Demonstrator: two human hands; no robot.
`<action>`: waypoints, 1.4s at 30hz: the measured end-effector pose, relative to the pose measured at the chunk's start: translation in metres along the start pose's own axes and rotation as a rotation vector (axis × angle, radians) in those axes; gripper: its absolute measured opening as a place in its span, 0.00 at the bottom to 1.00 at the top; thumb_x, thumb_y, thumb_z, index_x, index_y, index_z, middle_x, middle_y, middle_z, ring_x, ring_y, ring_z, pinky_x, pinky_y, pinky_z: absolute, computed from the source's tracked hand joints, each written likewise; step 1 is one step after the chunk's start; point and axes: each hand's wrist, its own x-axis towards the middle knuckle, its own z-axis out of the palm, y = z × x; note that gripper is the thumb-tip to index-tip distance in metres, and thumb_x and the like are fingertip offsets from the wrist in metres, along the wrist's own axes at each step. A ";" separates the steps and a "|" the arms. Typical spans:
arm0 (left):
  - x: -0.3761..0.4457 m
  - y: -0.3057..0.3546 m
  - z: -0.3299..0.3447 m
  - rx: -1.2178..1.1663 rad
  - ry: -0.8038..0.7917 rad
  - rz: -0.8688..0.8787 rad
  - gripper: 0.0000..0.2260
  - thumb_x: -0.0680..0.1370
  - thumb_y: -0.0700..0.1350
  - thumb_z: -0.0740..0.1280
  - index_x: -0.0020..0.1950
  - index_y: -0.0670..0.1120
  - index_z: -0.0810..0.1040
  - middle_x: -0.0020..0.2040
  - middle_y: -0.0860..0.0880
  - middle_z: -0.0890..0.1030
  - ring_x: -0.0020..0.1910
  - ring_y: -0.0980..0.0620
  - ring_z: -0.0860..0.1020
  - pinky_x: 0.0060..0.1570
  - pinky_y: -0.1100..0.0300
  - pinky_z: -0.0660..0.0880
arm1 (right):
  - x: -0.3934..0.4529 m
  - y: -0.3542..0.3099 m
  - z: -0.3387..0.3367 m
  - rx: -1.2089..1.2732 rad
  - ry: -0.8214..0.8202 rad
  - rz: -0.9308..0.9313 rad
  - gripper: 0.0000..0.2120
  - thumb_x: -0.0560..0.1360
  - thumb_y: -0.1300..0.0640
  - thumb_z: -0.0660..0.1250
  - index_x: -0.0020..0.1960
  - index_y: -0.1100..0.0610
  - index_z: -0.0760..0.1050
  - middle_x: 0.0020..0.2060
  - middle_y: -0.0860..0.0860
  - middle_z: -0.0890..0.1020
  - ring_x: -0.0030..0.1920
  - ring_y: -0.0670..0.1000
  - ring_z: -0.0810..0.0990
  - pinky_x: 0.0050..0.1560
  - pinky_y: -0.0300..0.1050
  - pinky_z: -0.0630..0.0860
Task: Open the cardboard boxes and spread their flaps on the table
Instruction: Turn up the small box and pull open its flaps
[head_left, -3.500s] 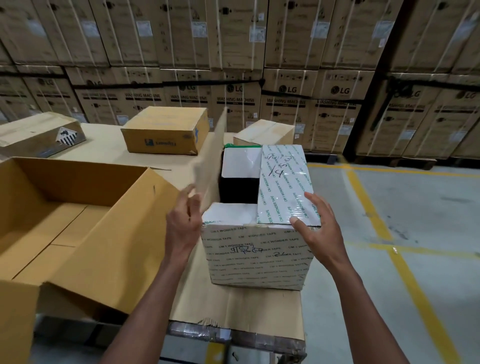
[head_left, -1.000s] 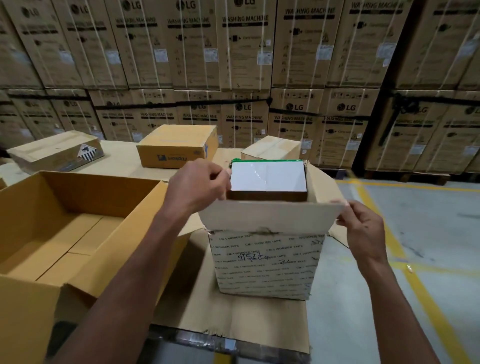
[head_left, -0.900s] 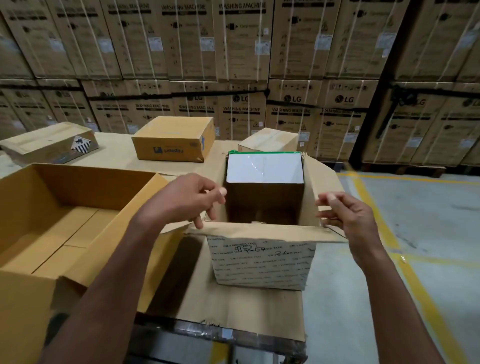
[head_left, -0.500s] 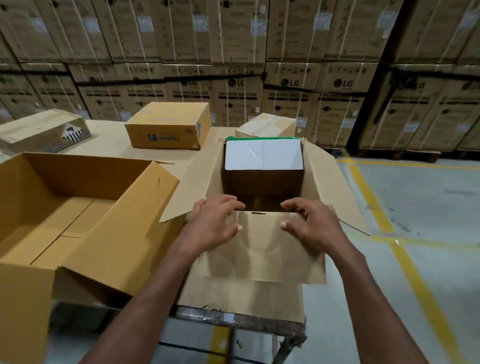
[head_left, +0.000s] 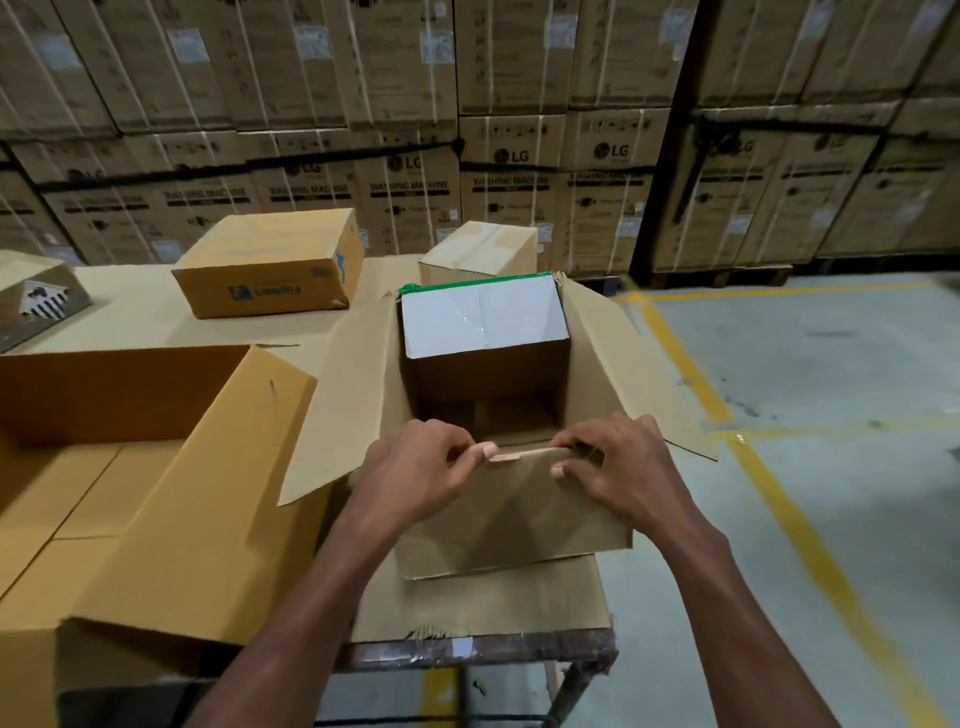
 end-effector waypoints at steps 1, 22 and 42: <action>0.000 -0.003 -0.002 -0.007 -0.038 0.003 0.21 0.80 0.67 0.59 0.46 0.55 0.84 0.38 0.55 0.83 0.38 0.54 0.80 0.37 0.53 0.79 | -0.005 -0.002 -0.001 0.010 -0.005 0.002 0.11 0.71 0.44 0.76 0.53 0.42 0.84 0.46 0.39 0.85 0.45 0.42 0.73 0.51 0.46 0.64; 0.160 -0.040 0.021 0.166 -0.166 -0.308 0.28 0.79 0.65 0.62 0.70 0.45 0.73 0.70 0.43 0.76 0.70 0.41 0.73 0.72 0.39 0.63 | -0.048 -0.016 -0.001 0.090 -0.073 -0.080 0.14 0.69 0.33 0.65 0.50 0.36 0.81 0.42 0.29 0.80 0.46 0.35 0.73 0.50 0.36 0.65; 0.251 -0.084 0.021 0.136 -0.013 -0.230 0.31 0.78 0.57 0.68 0.79 0.56 0.60 0.77 0.45 0.66 0.77 0.40 0.61 0.74 0.31 0.52 | -0.047 -0.013 0.014 0.058 0.082 -0.056 0.14 0.66 0.37 0.71 0.50 0.36 0.78 0.43 0.28 0.79 0.44 0.35 0.72 0.49 0.36 0.65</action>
